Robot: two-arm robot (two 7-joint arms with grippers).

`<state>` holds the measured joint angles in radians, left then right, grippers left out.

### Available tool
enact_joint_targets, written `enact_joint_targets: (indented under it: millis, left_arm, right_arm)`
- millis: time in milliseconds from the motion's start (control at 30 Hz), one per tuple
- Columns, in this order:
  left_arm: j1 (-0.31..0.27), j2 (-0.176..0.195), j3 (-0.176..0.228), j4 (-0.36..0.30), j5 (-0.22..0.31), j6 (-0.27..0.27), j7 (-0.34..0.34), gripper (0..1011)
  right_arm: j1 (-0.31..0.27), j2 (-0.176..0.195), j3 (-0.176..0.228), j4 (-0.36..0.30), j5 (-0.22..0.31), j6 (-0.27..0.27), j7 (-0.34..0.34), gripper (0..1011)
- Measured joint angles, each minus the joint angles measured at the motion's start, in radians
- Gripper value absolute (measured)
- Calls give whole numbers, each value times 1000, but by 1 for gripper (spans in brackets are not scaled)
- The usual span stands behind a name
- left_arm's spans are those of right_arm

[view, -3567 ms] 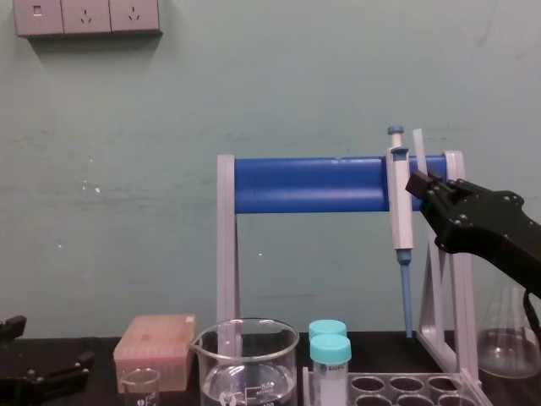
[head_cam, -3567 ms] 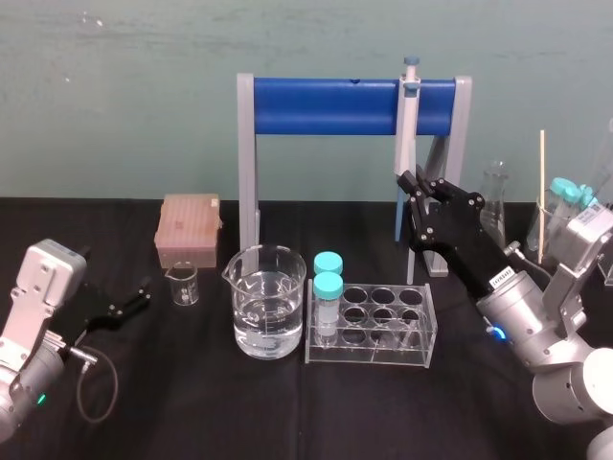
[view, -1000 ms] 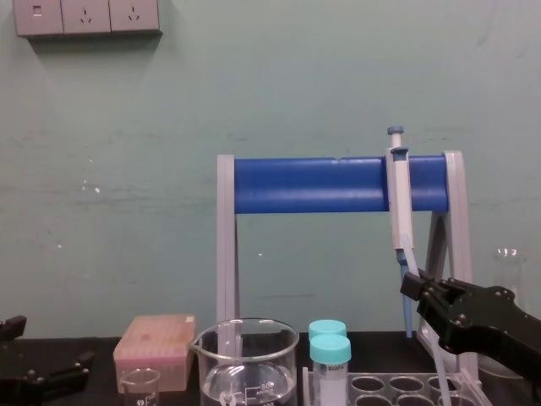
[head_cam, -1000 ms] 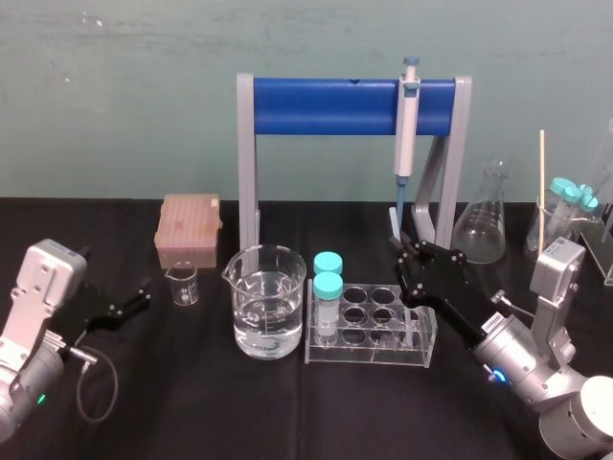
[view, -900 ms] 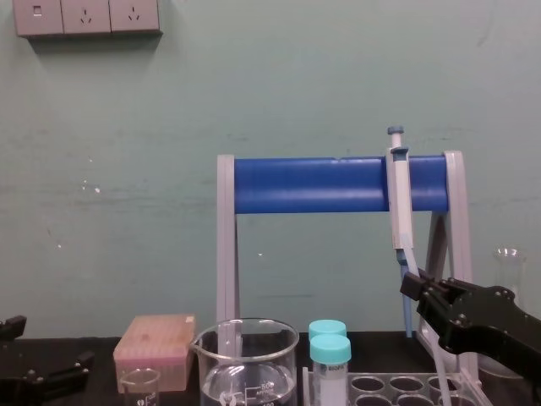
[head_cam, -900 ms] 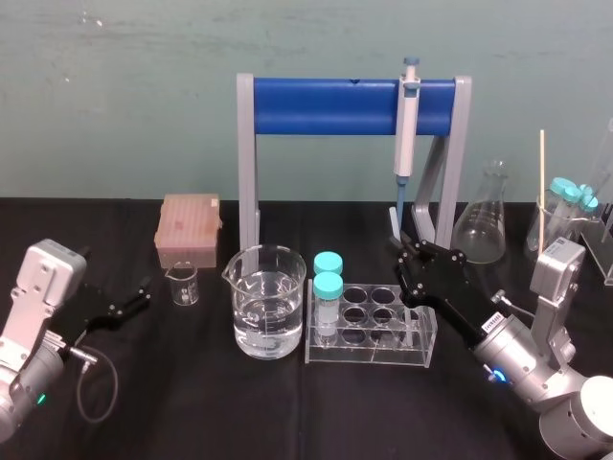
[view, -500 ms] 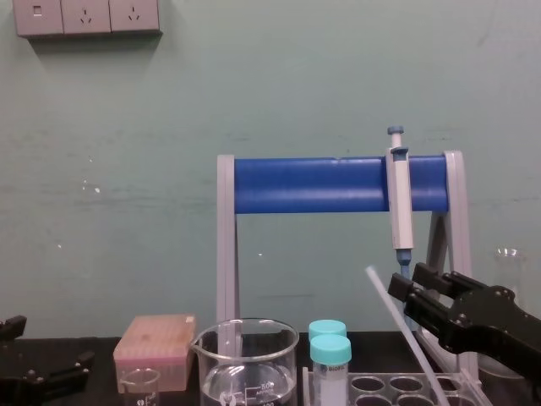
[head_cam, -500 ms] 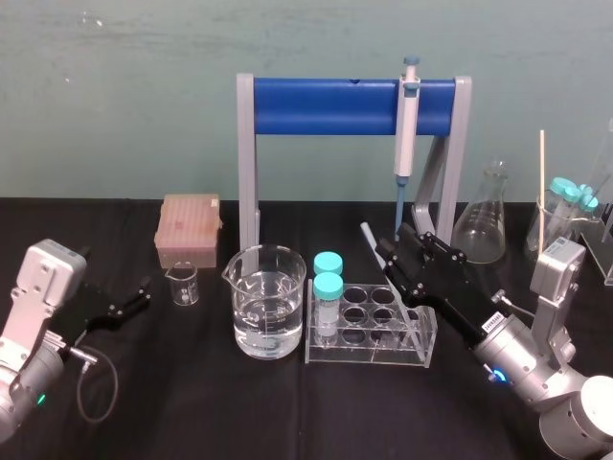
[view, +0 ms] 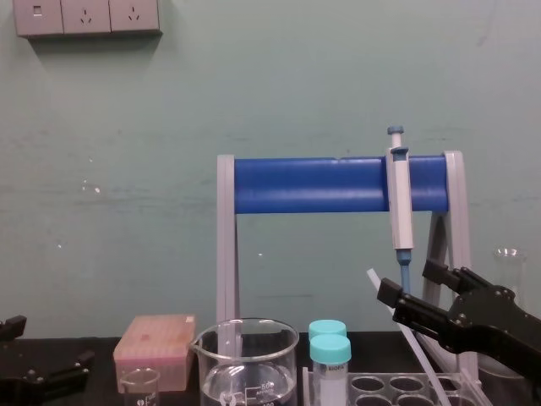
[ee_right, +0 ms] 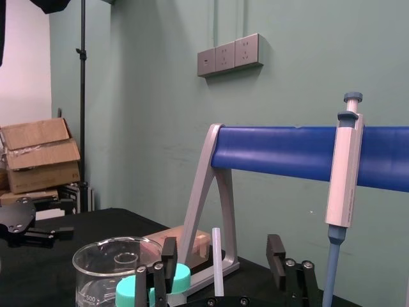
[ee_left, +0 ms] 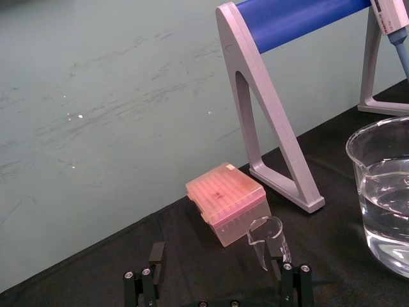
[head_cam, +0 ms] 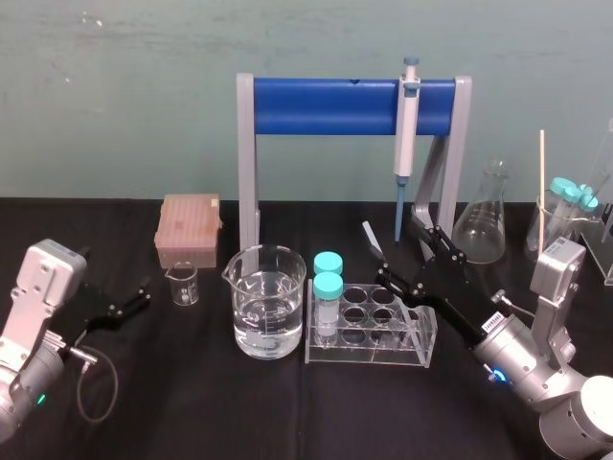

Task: Pick up the stirring rod with one hand, then place it down.

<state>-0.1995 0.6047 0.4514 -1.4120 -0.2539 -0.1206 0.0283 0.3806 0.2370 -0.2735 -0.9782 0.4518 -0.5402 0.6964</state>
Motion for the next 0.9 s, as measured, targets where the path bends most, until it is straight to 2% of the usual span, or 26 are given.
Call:
enact_joint_targets:
  millis: [133, 233, 433, 533, 600, 633, 700, 733, 800, 833, 900]
  left_arm:
    - [0, 0, 0, 0, 0, 0, 0, 1000]
    - [0, 0, 0, 0, 0, 0, 0, 1000]
    - [0, 0, 0, 0, 0, 0, 0, 1000]
    - [0, 0, 0, 0, 0, 0, 0, 1000]
    - [0, 0, 0, 0, 0, 0, 0, 1000]
    - [0, 0, 0, 0, 0, 0, 0, 1000]
    - [0, 0, 0, 0, 0, 0, 0, 1000]
    - [0, 0, 0, 0, 0, 0, 0, 1000]
    - [0, 0, 0, 0, 0, 0, 0, 1000]
    - [0, 0, 0, 0, 0, 0, 0, 1000]
    - [0, 0, 0, 0, 0, 0, 0, 1000]
  right_arm:
    - [0, 0, 0, 0, 0, 0, 0, 977]
    - [0, 0, 1, -6, -5, -7, -4, 1003]
    - [-12, -10, 37, -73, -52, -71, -95, 1003]
    - [-21, -14, 63, -110, -102, -66, -175, 1003]
    - [-29, -13, 75, -128, -129, -43, -220, 1003]
    - [-39, -11, 88, -152, -157, -9, -267, 1003]
    - [-53, -6, 100, -175, -178, 42, -310, 1003]
    - [-68, -3, 112, -196, -193, 112, -352, 1003]
    - [-81, 1, 121, -211, -204, 164, -379, 1003]
    - [-96, 5, 129, -228, -214, 214, -401, 1003]
    - [-112, 7, 135, -245, -219, 262, -417, 1003]
